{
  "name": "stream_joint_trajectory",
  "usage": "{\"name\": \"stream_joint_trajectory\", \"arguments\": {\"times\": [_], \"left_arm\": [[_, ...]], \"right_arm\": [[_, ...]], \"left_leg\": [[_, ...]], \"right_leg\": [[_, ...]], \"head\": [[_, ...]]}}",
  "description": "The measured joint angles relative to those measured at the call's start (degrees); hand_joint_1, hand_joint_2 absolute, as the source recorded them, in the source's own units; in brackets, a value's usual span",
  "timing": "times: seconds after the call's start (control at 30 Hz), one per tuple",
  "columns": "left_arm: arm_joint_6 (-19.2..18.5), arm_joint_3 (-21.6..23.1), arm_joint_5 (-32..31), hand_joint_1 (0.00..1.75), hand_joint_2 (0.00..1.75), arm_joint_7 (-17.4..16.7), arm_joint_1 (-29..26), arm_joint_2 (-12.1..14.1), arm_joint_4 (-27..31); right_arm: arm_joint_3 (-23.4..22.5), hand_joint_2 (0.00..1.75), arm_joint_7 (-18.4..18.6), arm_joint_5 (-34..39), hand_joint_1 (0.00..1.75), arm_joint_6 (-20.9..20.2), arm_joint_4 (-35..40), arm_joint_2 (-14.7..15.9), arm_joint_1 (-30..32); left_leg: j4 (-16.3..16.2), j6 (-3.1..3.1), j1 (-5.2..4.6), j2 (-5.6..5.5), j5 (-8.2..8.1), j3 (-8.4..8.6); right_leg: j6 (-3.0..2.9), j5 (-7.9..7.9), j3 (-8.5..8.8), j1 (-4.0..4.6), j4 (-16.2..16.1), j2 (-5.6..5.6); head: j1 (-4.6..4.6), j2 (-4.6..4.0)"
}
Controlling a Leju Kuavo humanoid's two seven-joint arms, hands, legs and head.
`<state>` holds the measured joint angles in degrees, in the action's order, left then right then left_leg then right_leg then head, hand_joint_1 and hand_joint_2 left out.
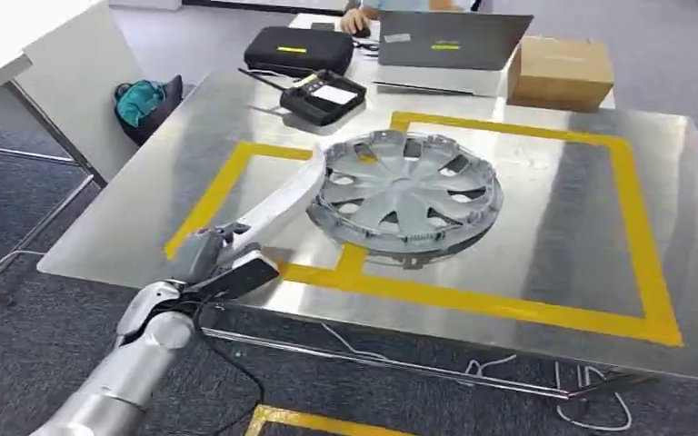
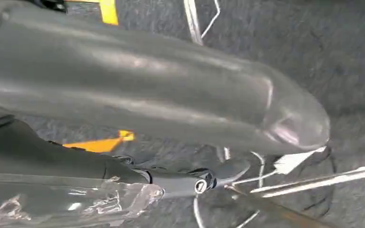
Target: Take the parts from the cabinet and place them on the table.
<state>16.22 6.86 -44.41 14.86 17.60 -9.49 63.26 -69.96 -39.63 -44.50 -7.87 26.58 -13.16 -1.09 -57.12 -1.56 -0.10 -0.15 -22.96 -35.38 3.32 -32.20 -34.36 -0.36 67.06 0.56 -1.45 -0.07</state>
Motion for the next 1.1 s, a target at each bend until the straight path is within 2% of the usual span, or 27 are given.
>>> {"name": "stream_joint_trajectory", "arguments": {"times": [0.07,0.1,0.13,0.17,0.2,0.23,0.27,0.3,0.33,0.37,0.4,0.43,0.47,0.53,0.57,0.67,0.7,0.77,0.83,0.87,0.97,1.1], "left_arm": [[-0.2,-0.1,-0.8,1.75,1.75,-0.7,0.0,0.0,-0.2],[-0.4,-0.1,-1.4,1.75,1.75,-1.0,0.0,0.0,-0.6],[-0.4,-0.1,-2.3,1.75,1.75,-1.2,0.0,0.0,-1.0],[-0.2,-0.2,-3.5,1.75,1.75,-1.6,0.0,0.1,-1.4],[0.1,-0.2,-5.1,1.75,1.75,-2.4,0.2,0.2,-1.9],[0.3,-0.2,-6.2,1.75,1.75,-2.9,0.4,0.2,-2.4],[0.6,-0.2,-6.7,1.75,1.75,-3.1,0.7,0.3,-2.9],[0.8,-0.2,-7.3,1.75,1.75,-3.4,1.0,0.4,-3.3],[0.9,-0.2,-8.0,1.75,1.75,-3.9,1.2,0.5,-3.7],[0.9,-0.2,-8.3,1.75,1.75,-4.0,1.3,0.6,-4.0],[1.0,-0.2,-8.8,1.75,1.75,-4.4,1.4,0.7,-4.3],[1.1,-0.2,-9.5,1.75,1.75,-4.8,1.8,0.9,-4.7],[1.4,-0.2,-10.5,1.75,1.75,-5.6,2.2,1.0,-5.2],[2.3,-0.3,-12.6,1.75,1.75,-6.7,3.4,1.3,-6.5],[2.8,-0.3,-13.6,0.0,1.75,-7.2,3.7,1.4,-7.1],[3.8,-0.5,-15.7,0.0,1.75,-8.3,4.4,1.9,-8.8],[4.4,-0.7,-16.4,0.0,1.75,-8.7,4.4,2.0,-9.3],[5.2,-1.0,-16.9,0.0,1.75,-9.1,4.4,2.1,-10.0],[5.5,-1.4,-17.1,0.0,1.75,-9.2,4.5,2.2,-10.5],[5.8,-1.5,-17.1,0.0,0.0,-9.2,4.5,2.2,-10.7],[6.6,-2.0,-16.9,0.0,0.0,-8.9,4.4,2.2,-11.1],[7.9,-2.4,-14.8,0.0,0.0,-6.4,4.0,1.7,-10.8]], "right_arm": [[0.0,0.0,0.0,0.0,0.0,0.0,-0.1,0.0,0.1],[0.1,0.0,0.0,0.0,0.0,0.0,-0.1,0.0,0.2],[0.2,0.0,0.0,0.0,0.0,0.1,-0.2,0.1,0.3],[0.3,0.0,0.0,0.0,0.0,0.1,-0.3,0.2,0.3],[0.3,0.0,0.0,-0.1,0.0,0.1,-0.3,0.3,0.2],[0.4,0.0,0.0,-0.1,0.0,0.1,-0.3,0.4,0.2],[0.4,0.0,0.0,-0.1,0.0,0.1,-0.5,0.4,0.2],[0.5,0.0,0.0,-0.1,0.0,0.1,-0.6,0.4,0.0],[0.7,0.0,0.0,-0.2,0.0,0.2,-0.7,0.4,0.2],[0.8,0.0,0.0,-0.2,0.0,0.2,-0.7,0.4,0.3],[0.8,0.0,0.0,-0.2,0.0,0.2,-0.8,0.4,0.3],[0.8,0.0,0.0,-0.3,0.0,0.2,-0.9,0.4,0.2],[0.9,0.0,0.0,-0.3,0.0,0.2,-1.0,0.4,0.2],[0.9,0.0,0.0,-0.3,0.0,0.1,-1.0,0.5,0.2],[0.9,0.0,0.0,-0.2,0.0,0.1,-1.0,0.5,0.2],[1.2,0.0,0.0,-0.2,0.0,0.1,-1.2,0.5,0.2],[1.3,0.0,0.0,-0.2,0.0,0.1,-1.2,0.5,0.2],[1.4,0.0,0.0,-0.2,0.0,0.1,-1.2,0.5,0.2],[1.4,0.0,0.0,-0.2,0.0,0.1,-1.2,0.5,0.2],[1.4,0.0,0.0,-0.2,0.0,0.1,-1.2,0.5,0.2],[1.4,0.0,0.0,-0.2,0.0,0.2,-1.3,0.5,0.2],[1.4,0.0,0.0,-0.4,0.0,0.2,-1.4,0.5,0.2]], "left_leg": [[0.0,-0.05,-0.02,-0.05,-0.48,0.16],[0.0,-0.04,-0.02,-0.11,-0.73,0.36],[0.0,0.03,-0.01,-0.24,-1.02,0.71],[0.0,0.17,0.01,-0.26,-1.34,1.16],[0.0,0.4,0.06,-0.26,-1.71,1.76],[0.0,0.67,0.1,-0.25,-2.08,2.28],[0.0,1.0,-0.16,-0.23,-2.23,2.46],[-0.3,1.21,-0.22,-0.27,-2.2,2.06],[-0.2,1.46,-0.24,-0.26,-2.28,1.98],[-0.4,1.88,-0.29,-0.29,-2.02,2.17],[-0.3,1.03,-0.33,-0.27,-2.43,2.21],[-0.3,0.0,-0.34,-0.27,-2.19,2.02],[0.0,-0.36,-0.36,-0.26,-2.21,2.13],[0.4,-0.37,-0.36,-0.26,-2.19,2.29],[0.5,-0.36,-0.35,-0.26,-2.18,2.33],[0.8,0.21,-0.35,-0.26,-1.95,2.4],[0.9,0.75,-0.31,-0.26,-1.94,2.42],[1.0,2.4,-0.1,-0.26,-1.89,2.43],[1.0,2.51,-0.09,-0.26,-1.87,2.42],[1.0,2.51,-0.11,-0.26,-1.87,2.41],[0.9,2.46,-0.21,-0.26,-1.82,2.41],[0.9,2.34,-0.29,-0.26,-1.71,2.39]], "right_leg": [[0.52,-3.1,-5.01,-0.01,7.3,-0.01],[0.56,-3.07,-6.53,-0.02,8.4,-0.03],[0.47,-1.24,-6.65,-0.05,6.8,-0.04],[0.57,1.59,-5.58,-0.1,3.2,-0.07],[0.66,5.24,-3.66,-0.17,-2.0,-0.09],[0.77,8.21,-1.94,-0.27,-6.6,-0.14],[0.63,7.04,-1.72,-0.01,-7.5,-0.05],[-0.62,5.72,-1.43,0.06,-8.1,-0.15],[-1.15,7.33,-1.14,0.12,-7.9,-0.06],[-1.39,7.28,-1.16,0.1,-8.0,-0.07],[-0.87,7.65,-1.15,-0.12,-8.0,0.05],[-0.88,7.65,-1.24,-0.13,-8.0,0.13],[-0.98,7.58,-1.22,-0.09,-8.0,0.21],[-1.23,7.43,-1.21,0.05,-8.0,0.21],[-1.27,7.41,-1.2,0.05,-8.0,0.2],[-1.65,7.42,-1.24,0.11,-8.0,0.18],[-1.69,7.42,-1.24,0.18,-8.0,0.17],[-1.81,7.44,-1.28,0.28,-8.0,0.16],[-1.88,7.47,-1.25,0.29,-8.0,0.15],[-1.91,7.5,-1.24,0.26,-8.0,0.14],[-1.86,7.67,-1.14,0.17,-8.1,0.13],[-1.72,7.81,-1.01,0.08,-8.4,0.1]], "head": [[-0.04,0.0],[0.05,0.0],[0.0,0.0],[0.0,0.0],[0.02,0.0],[0.0,0.0],[0.0,0.0],[0.02,0.0],[0.13,0.0],[0.07,0.0],[0.22,0.0],[0.44,0.0],[0.37,0.0],[0.39,0.0],[0.37,0.0],[0.4,0.0],[0.37,0.0],[0.35,0.0],[0.33,0.0],[0.33,0.0],[0.35,0.0],[0.33,0.0]]}}
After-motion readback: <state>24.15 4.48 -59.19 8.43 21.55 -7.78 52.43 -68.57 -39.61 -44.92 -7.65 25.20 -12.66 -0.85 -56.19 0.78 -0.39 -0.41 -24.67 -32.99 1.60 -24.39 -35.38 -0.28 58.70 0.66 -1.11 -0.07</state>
